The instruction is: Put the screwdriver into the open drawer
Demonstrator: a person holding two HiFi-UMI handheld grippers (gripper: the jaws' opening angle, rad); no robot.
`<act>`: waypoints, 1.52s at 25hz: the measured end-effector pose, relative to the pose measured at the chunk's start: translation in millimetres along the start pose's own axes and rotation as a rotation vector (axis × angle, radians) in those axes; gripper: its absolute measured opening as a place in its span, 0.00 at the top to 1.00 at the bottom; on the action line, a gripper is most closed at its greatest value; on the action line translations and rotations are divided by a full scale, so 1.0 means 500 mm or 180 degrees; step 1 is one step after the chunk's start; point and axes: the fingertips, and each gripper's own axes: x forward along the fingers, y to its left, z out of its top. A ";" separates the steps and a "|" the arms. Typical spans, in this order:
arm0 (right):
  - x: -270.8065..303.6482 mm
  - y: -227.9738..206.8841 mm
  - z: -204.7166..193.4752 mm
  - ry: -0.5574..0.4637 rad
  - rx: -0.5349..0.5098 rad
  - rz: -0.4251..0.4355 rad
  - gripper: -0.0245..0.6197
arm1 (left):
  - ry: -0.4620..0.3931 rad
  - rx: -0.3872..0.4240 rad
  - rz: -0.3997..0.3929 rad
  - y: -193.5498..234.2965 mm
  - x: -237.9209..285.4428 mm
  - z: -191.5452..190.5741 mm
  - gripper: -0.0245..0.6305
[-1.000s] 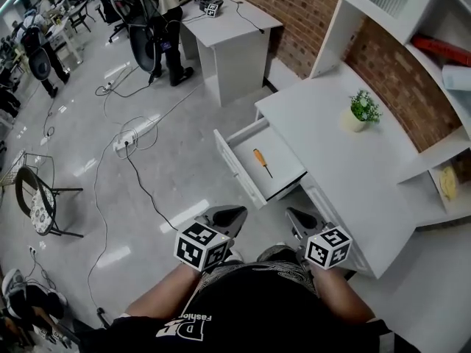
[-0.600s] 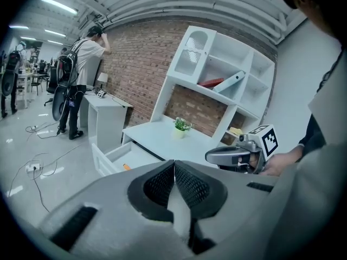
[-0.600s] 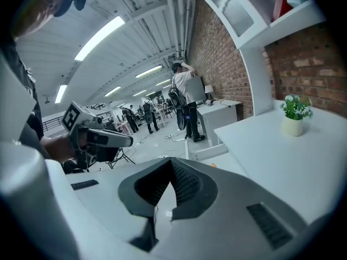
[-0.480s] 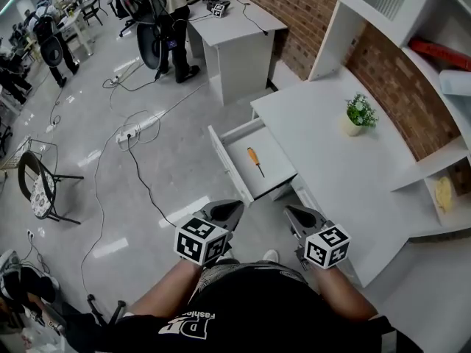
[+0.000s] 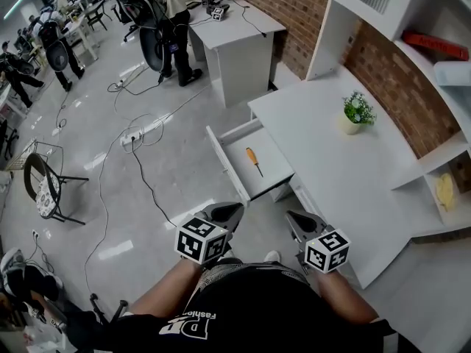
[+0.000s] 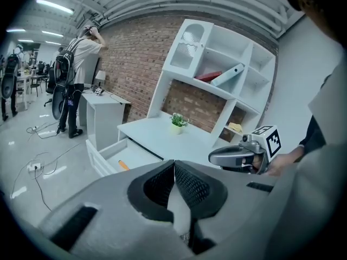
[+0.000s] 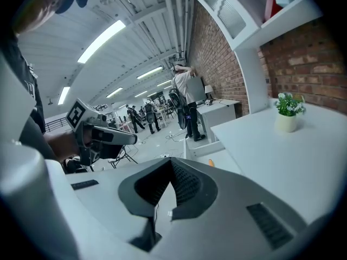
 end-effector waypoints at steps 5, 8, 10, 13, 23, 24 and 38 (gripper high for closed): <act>-0.008 -0.002 -0.008 -0.0021 0.0037 -0.0001 0.96 | 0.0031 0.0089 0.0012 -0.015 0.004 -0.004 0.93; -0.011 -0.001 -0.011 -0.0023 0.0040 0.0007 0.96 | 0.0046 0.0111 0.0014 -0.021 0.007 -0.007 0.93; -0.013 -0.002 -0.012 -0.0026 0.0037 0.0010 0.96 | 0.0043 0.0122 0.0021 -0.023 0.009 -0.007 0.93; -0.016 -0.006 -0.014 -0.0027 0.0028 0.0017 0.96 | 0.0030 0.0124 0.0036 -0.025 0.012 -0.008 0.93; -0.012 -0.004 -0.011 -0.0028 0.0013 0.0017 0.96 | 0.0040 0.0129 0.0035 -0.026 0.007 -0.013 0.93; -0.011 -0.003 -0.011 -0.0030 0.0014 0.0018 0.96 | 0.0039 0.0130 0.0031 -0.027 0.008 -0.014 0.93; -0.008 -0.006 -0.015 -0.0017 0.0025 0.0003 0.96 | 0.0028 0.0115 0.0051 -0.021 0.010 -0.009 0.93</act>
